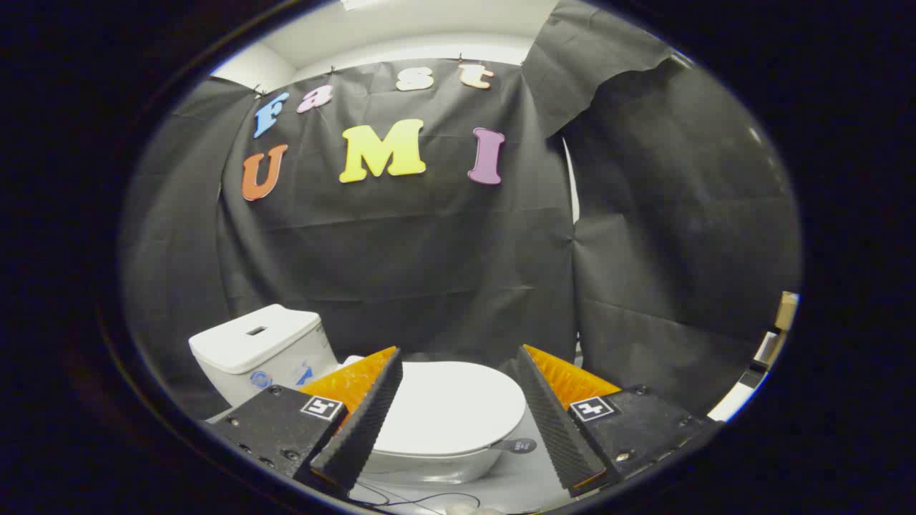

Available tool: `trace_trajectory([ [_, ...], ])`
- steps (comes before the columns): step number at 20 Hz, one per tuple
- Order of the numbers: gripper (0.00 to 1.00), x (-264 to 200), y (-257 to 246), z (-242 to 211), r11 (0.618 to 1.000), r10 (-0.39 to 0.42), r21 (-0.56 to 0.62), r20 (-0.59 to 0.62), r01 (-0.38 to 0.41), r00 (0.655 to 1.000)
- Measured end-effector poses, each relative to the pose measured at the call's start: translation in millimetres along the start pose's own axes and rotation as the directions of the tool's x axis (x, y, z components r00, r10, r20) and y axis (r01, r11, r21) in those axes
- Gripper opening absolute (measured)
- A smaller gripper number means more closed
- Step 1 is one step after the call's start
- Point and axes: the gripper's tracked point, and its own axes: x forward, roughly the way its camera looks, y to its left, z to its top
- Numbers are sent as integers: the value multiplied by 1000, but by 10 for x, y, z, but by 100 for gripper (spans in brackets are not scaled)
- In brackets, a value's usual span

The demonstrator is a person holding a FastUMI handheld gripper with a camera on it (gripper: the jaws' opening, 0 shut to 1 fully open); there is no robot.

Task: Open the toilet lid.

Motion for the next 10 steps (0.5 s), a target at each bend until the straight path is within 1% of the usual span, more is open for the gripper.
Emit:
trace_trajectory([
  [5, 100, -2, -18, -6, 999, -11, -51, 5, 12, 1000],
  [10, 100, -5, -30, -5, 998, -11, -56, 0, 11, 1000],
])
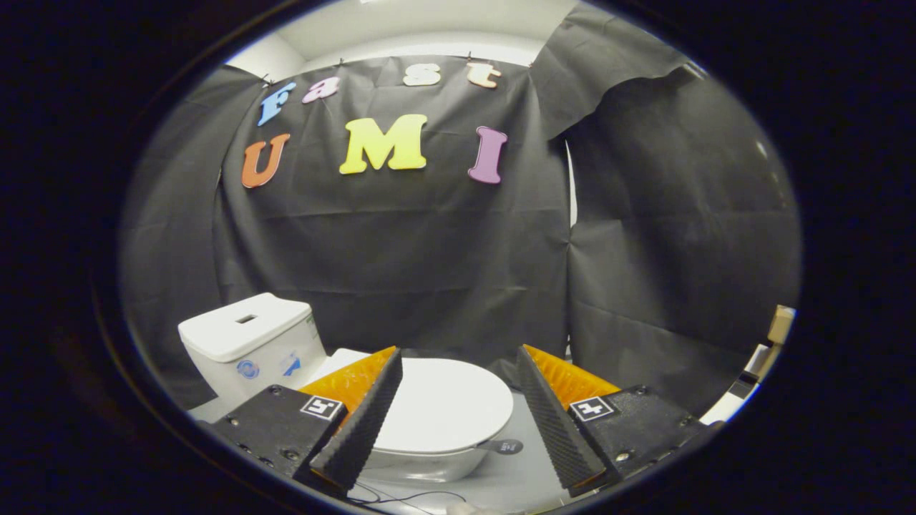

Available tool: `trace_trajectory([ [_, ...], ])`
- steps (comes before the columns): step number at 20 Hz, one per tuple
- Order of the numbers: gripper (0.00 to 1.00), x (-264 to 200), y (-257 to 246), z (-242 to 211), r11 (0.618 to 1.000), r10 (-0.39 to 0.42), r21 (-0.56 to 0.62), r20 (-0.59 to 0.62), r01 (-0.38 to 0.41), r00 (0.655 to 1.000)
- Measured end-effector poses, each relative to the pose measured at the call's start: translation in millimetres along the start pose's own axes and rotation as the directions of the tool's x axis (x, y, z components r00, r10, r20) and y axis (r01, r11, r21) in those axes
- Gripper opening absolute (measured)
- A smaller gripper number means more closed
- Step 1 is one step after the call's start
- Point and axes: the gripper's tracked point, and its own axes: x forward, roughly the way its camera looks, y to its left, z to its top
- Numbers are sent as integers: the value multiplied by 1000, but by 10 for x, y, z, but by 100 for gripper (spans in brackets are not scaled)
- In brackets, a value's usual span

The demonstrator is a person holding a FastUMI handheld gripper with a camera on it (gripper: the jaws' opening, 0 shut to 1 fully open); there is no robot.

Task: Open the toilet lid.

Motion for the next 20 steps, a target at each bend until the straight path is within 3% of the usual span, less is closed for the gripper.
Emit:
trace_trajectory([
  [13, 100, 10, 106, 64, 998, 36, -56, 9, -35, 999],
  [20, 100, 452, 131, 259, 994, 106, -21, -45, -107, 993],
])
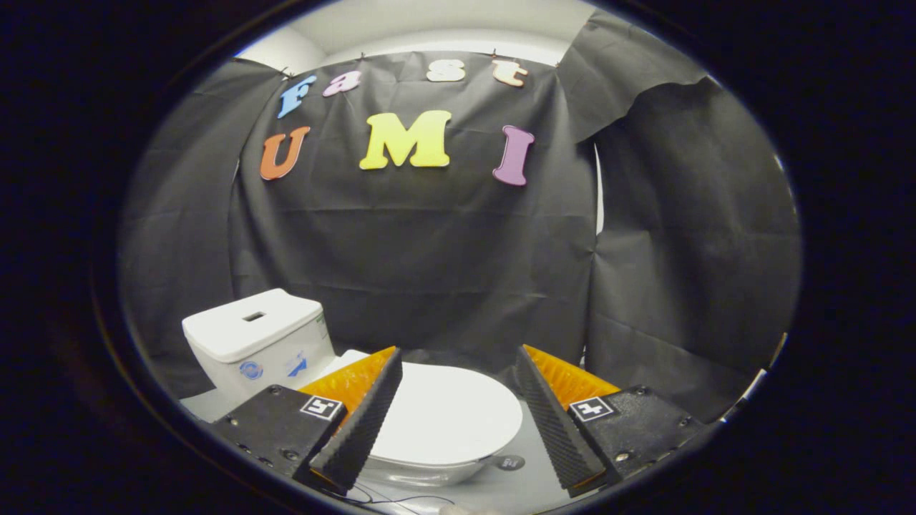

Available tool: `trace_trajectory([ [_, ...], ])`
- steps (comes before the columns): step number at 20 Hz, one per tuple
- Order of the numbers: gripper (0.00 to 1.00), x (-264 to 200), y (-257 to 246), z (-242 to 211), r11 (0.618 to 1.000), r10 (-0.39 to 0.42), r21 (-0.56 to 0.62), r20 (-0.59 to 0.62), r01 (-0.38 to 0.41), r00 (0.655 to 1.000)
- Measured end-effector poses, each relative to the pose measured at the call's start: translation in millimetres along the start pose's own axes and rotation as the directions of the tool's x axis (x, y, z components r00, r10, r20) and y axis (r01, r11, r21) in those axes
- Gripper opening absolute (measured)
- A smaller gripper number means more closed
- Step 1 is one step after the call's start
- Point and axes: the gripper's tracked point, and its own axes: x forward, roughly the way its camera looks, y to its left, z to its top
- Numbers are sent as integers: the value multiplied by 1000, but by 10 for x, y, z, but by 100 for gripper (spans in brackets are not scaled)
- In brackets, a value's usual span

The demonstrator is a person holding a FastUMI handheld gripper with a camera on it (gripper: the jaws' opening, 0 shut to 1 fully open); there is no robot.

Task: Open the toilet lid.

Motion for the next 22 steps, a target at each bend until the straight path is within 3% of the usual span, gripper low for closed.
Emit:
trace_trajectory([
  [5, 100, 419, -171, 41, 994, 56, 101, -50, -51, 997],
  [10, 100, 741, -556, -351, 974, 58, 225, -166, -19, 984],
  [13, 99, 855, -724, -715, 950, 99, 313, -259, -13, 961],
  [17, 99, 927, -947, -1180, 893, 114, 447, -354, 61, 928],
  [22, 100, 916, -1119, -1793, 786, 130, 589, -456, 189, 881],
])
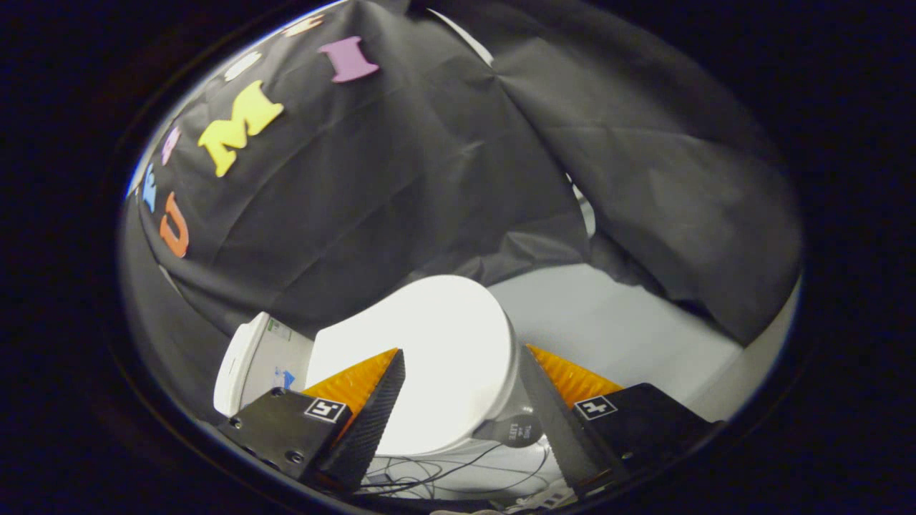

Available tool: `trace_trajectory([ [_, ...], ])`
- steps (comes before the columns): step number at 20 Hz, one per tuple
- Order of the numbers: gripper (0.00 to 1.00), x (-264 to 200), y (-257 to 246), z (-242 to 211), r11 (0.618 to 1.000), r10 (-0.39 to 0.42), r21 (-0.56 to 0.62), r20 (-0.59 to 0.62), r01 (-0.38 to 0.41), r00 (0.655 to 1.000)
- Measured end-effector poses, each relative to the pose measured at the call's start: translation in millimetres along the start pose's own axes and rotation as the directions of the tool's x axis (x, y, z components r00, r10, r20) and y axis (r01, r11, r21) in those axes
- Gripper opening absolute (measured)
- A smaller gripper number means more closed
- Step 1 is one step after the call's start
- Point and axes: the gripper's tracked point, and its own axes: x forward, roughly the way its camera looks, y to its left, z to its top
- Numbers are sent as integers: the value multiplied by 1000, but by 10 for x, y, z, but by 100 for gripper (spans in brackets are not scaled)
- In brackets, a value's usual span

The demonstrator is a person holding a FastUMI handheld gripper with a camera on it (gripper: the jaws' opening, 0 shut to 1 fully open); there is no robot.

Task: Open the toilet lid.

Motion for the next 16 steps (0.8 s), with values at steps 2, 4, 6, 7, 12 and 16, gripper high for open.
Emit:
trace_trajectory([
  [2, 100, 95, -174, -172, 998, -4, 64, -46, 7, 999],
  [4, 99, 167, -334, -243, 990, -17, 136, -60, 25, 998],
  [6, 99, 200, -496, -288, 971, -25, 237, -68, 40, 997],
  [7, 99, 214, -538, -336, 960, -12, 277, -82, 35, 997],
  [12, 92, 242, -734, -608, 954, 2, 296, -150, 43, 989],
  [16, 81, 253, -774, -773, 946, 46, 325, -189, 18, 981],
])
